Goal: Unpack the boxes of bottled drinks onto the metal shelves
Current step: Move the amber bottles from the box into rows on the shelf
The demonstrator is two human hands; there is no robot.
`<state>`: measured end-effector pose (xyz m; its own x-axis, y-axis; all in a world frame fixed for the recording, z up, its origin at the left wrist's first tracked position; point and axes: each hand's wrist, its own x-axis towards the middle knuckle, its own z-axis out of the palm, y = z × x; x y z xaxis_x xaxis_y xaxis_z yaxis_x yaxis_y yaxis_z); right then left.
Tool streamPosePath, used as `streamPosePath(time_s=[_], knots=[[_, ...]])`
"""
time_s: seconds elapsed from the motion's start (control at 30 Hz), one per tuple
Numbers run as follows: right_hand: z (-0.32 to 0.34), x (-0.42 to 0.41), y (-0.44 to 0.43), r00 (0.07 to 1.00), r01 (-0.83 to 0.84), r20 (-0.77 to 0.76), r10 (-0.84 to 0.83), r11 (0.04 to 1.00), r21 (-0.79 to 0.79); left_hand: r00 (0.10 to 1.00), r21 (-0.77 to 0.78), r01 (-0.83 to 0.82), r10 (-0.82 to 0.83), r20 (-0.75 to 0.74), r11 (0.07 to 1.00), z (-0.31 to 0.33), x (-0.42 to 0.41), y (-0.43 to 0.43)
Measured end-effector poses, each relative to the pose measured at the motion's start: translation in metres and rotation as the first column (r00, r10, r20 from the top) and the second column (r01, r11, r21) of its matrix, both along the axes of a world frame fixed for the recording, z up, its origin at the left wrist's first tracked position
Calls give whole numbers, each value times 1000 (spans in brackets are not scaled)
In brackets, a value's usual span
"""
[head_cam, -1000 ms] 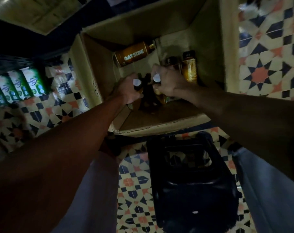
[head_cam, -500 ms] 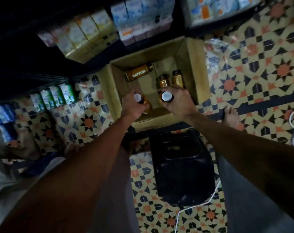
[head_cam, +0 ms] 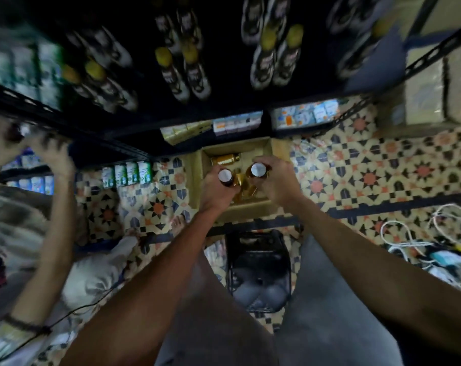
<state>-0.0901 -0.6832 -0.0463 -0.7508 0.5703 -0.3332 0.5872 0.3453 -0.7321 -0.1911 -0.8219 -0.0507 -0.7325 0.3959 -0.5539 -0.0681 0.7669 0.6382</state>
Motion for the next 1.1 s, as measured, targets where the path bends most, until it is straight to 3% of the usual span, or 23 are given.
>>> streamPosePath(time_s=[0.3,0.53,0.9,1.1], knots=[[145,15,1,995,-38,-96,40,999,21,992,106,52,-40,-116,993,149,14,2],[212,20,14,976,-109,-180,125,989,97,964,127,197,-169,-207,972,210,1,-1],[334,-17,66,953,-179,-207,220,964,199,844,168,437,-338,-416,884,340,-46,31],[405,-44,88,916,-147,-321,240,946,287,769,193,488,-315,-557,851,404,-79,56]])
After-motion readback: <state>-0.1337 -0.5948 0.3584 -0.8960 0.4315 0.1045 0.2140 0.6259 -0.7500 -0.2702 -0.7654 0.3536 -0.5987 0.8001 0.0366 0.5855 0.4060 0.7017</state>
